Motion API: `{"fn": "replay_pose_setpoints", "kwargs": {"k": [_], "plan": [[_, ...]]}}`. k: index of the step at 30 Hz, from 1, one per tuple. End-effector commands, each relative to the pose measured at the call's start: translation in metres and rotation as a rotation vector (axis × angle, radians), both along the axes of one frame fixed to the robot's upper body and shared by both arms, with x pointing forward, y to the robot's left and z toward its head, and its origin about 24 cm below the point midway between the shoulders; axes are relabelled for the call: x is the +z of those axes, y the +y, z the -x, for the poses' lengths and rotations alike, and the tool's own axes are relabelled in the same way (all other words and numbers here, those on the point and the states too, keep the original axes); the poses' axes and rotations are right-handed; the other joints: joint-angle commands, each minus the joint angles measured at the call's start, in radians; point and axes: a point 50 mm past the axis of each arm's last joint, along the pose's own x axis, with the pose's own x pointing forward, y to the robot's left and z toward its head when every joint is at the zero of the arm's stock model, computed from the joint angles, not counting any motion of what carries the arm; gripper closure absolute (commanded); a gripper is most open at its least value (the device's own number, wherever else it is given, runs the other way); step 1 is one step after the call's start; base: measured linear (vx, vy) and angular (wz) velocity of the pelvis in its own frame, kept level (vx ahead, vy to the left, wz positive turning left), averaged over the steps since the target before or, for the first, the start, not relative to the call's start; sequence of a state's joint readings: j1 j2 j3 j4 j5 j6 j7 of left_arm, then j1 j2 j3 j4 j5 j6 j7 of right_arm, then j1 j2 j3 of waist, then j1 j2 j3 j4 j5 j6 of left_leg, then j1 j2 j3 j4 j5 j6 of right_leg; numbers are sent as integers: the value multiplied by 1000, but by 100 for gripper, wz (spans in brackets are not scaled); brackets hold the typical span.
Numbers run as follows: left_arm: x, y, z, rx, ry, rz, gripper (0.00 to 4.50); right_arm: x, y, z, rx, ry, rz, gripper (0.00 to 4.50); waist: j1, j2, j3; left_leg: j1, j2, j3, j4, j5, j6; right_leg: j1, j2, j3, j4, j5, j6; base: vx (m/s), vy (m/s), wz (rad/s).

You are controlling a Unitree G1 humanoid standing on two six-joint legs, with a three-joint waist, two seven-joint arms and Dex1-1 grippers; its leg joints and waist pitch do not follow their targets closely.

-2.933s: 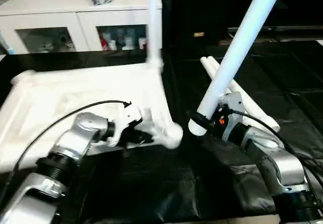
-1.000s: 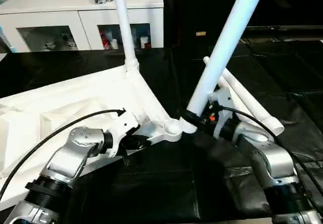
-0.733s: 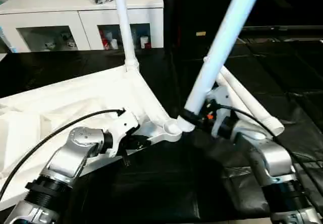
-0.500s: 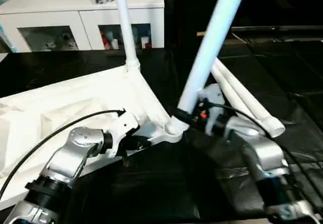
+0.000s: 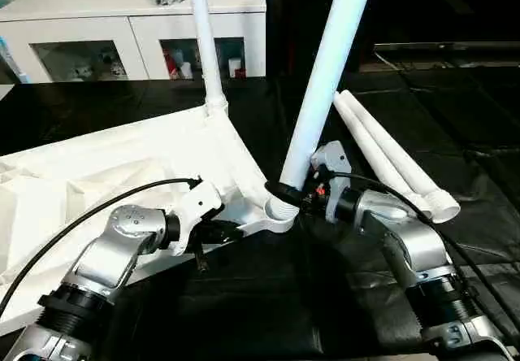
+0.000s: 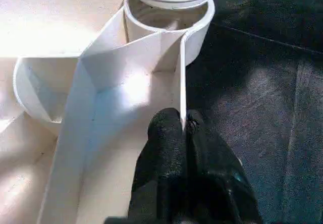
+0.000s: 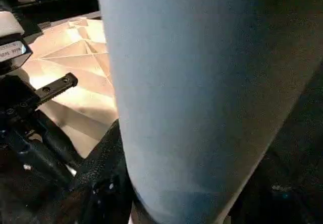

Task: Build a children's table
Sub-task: Insert table leg to table base

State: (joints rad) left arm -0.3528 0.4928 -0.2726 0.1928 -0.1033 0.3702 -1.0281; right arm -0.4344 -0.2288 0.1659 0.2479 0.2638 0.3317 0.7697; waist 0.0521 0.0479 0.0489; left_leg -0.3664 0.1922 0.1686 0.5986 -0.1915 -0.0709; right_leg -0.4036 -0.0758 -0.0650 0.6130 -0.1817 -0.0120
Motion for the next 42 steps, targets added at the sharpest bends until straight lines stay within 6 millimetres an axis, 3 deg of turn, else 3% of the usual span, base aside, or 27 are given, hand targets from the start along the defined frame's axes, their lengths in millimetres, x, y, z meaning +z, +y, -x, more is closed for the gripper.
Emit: {"fn": "replay_pose_setpoints", "kwargs": {"k": [1,19,20,35,42], "plan": [[-1,-4,4,-39,9,17,450,-4,6,3,43,17,13,256,3,-8,-63,2,26,-5,-71,-166,28,54,-58,45,-70,-209,-200,0,0,0],[0,-7,5,-75,-1,-7,450,-8,16,-2,88,17,47,256,7,-15,-62,5,28,-4,-73,-170,26,50,-59,46,-70,-222,-199,0,0,0],[0,-6,6,-76,-1,-7,450,-11,15,-2,96,20,77,256,8,-20,-62,4,28,-5,-73,-174,25,51,-59,46,-70,-234,-195,0,0,0],[2,-4,5,-88,-2,-13,450,-11,-1,2,136,50,113,256,10,-20,-64,6,29,-5,-74,-188,21,50,-58,45,-72,-228,-195,0,0,0],[2,-8,10,-142,14,-16,450,-11,6,-1,149,82,83,256,9,-22,-65,6,29,-6,-74,-187,19,51,-58,45,-70,-212,-203,0,0,0]]}}
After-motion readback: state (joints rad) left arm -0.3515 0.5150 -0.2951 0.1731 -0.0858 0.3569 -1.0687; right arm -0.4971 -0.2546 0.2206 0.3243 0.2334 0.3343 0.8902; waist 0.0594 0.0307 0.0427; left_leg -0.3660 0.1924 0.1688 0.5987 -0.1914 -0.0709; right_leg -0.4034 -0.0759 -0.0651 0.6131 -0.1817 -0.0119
